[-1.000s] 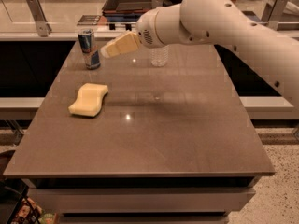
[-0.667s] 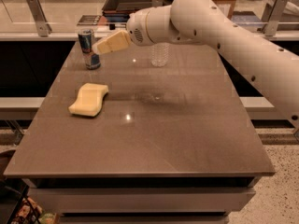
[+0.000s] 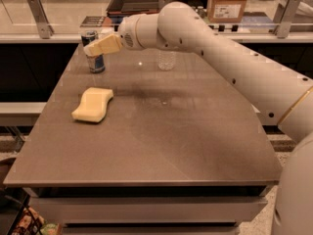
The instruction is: Pick redbull can
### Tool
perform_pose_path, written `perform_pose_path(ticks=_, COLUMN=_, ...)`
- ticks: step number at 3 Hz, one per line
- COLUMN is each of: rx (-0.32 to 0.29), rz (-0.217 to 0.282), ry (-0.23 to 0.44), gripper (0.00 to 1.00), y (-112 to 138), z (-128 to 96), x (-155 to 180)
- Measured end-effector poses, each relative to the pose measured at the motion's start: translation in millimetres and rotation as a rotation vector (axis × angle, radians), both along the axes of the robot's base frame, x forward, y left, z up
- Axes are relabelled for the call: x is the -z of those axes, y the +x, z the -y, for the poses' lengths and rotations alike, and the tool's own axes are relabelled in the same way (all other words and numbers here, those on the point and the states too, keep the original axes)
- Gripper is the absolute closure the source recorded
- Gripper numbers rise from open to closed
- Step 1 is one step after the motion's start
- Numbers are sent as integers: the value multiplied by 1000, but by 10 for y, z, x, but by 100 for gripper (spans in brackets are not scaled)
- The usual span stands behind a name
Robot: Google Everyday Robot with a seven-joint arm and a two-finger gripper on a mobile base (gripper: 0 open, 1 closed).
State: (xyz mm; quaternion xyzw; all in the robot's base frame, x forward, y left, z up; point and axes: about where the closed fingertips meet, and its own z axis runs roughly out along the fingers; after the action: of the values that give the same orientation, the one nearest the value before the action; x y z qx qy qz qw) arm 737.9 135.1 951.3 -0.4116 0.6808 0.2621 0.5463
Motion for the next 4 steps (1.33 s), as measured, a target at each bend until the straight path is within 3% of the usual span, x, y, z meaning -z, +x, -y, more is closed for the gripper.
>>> perform_pose_path(ticks=2, rx=95, rz=-30, ry=8, gripper=0, y=259, z=-240, x=310)
perform_pose_path(ticks=4, rx=137, rz=11, ry=85, gripper=0, y=459, z=-383, x=411)
